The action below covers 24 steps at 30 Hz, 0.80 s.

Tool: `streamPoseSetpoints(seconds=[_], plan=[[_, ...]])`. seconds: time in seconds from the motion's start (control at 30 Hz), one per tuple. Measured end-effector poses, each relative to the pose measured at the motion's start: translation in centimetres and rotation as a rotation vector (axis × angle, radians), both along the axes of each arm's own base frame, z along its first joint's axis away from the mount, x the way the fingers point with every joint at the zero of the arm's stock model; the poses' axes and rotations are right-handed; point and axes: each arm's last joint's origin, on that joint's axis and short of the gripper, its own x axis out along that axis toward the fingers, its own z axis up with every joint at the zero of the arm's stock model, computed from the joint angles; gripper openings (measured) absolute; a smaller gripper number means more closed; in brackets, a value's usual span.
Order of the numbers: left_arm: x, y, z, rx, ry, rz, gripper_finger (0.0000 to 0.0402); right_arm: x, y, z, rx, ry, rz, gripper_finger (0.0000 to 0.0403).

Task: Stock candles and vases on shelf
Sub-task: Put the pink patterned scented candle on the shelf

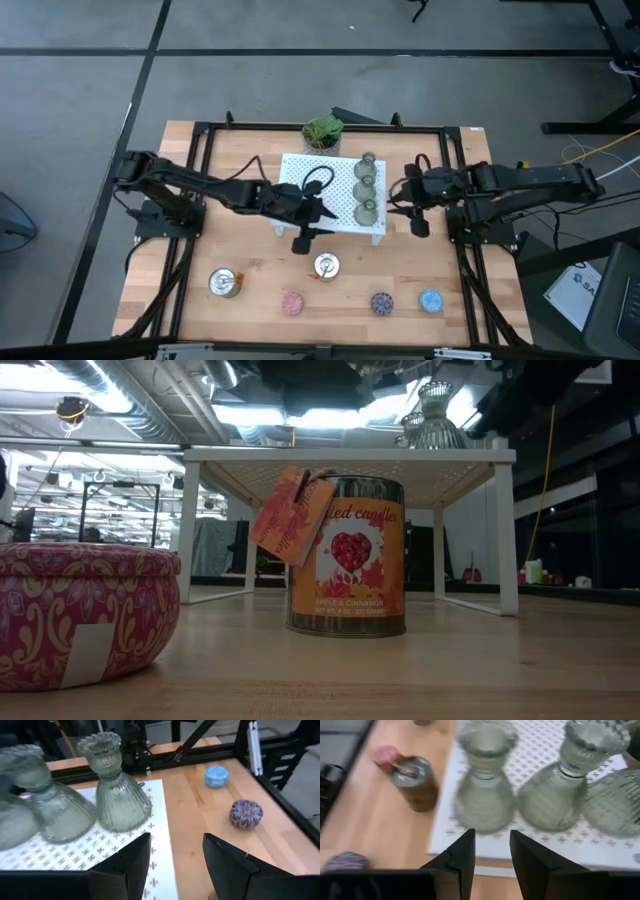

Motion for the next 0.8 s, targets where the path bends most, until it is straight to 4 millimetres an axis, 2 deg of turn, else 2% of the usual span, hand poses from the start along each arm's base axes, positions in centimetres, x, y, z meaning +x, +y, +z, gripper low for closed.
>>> streamPoseSetpoints(seconds=[0.23, 0.43, 0.53, 0.63, 0.8], plan=[[-2.8, -1.9, 1.0, 0.066, 0.056, 0.037, 0.0178, -2.2, 1.9, 1.4, 0.074, -0.087, 0.048, 0.0124], [-5.7, -2.8, 0.9, 0.053, 0.036, 0.069, 0.0172, -2.5, 4.4, 1.3, 0.081, -0.100, 0.100, 0.0124], [-7.1, -2.9, 0.7, 0.041, 0.026, 0.101, 0.0169, -2.7, 5.8, 0.5, 0.082, -0.112, 0.168, 0.0124], [-8.4, -3.0, 0.7, 0.011, 0.010, 0.109, 0.0166, -3.1, 7.1, -1.2, 0.076, -0.131, 0.246, 0.0124], [-9.9, -3.2, 0.8, -0.035, -0.020, 0.111, 0.0164, -3.2, 8.6, -3.6, 0.113, -0.322, 0.381, 0.0124]])
